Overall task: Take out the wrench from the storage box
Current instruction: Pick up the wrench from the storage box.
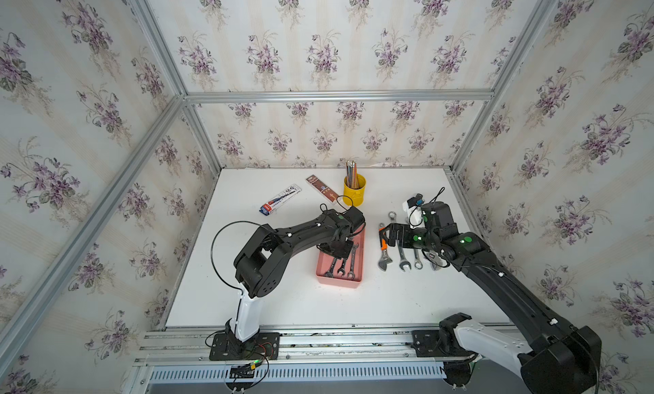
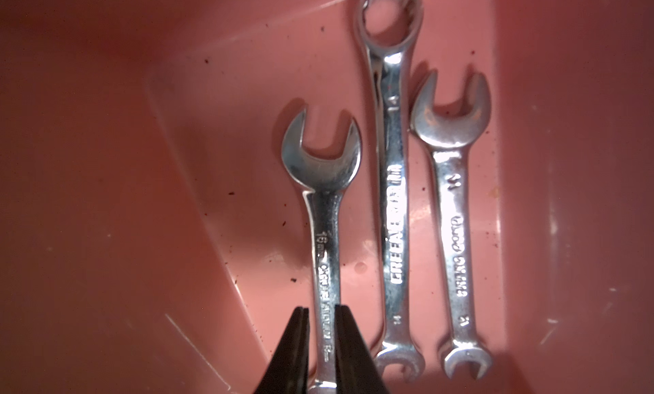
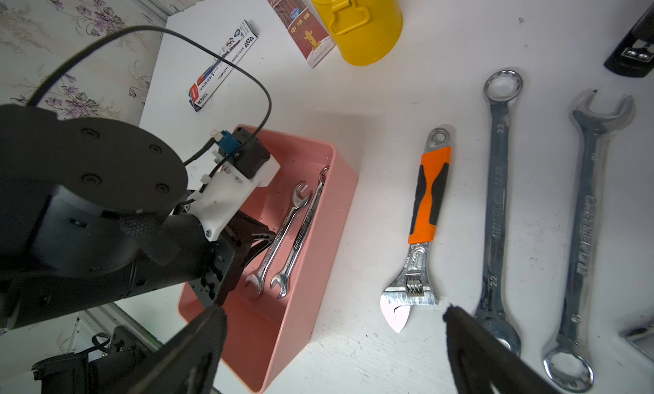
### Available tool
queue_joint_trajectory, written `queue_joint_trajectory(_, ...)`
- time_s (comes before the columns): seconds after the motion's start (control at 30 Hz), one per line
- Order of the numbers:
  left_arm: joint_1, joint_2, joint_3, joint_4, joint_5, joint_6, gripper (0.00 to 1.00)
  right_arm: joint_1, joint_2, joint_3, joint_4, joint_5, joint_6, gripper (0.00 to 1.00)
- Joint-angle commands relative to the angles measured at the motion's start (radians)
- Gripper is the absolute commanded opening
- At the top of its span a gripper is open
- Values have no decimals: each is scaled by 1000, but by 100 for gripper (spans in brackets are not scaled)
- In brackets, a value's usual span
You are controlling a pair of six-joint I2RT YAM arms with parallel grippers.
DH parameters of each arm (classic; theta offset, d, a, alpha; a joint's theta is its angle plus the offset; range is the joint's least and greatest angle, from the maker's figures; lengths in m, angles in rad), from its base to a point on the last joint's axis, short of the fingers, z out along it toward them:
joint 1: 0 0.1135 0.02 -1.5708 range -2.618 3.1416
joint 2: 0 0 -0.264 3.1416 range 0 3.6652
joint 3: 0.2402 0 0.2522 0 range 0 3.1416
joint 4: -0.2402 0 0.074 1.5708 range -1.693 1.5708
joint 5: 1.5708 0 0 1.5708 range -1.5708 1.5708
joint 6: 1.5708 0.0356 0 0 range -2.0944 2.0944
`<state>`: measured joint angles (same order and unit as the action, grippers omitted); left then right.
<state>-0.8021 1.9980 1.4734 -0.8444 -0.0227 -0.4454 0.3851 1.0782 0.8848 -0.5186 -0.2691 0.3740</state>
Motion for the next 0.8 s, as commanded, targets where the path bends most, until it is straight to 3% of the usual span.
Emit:
queue_joint_trajectory(0.0, -5, -21, -22, -5, -18, -15, 33, 0, 0, -1, 18, -2, 3, 100)
queue_joint_trajectory(0.13, -15, -31, -56, 15, -15, -25, 39, -1, -3, -5, 17, -5, 5, 100)
queue_joint_trajectory(0.57, -9, 78, -47, -1, 1, 6, 45, -1, -6, -14, 15, -10, 9, 100)
queue_joint_trajectory(0.77, -8, 87, -93, 17, 50, -1, 31, -1, -7, -15, 21, -11, 10, 100)
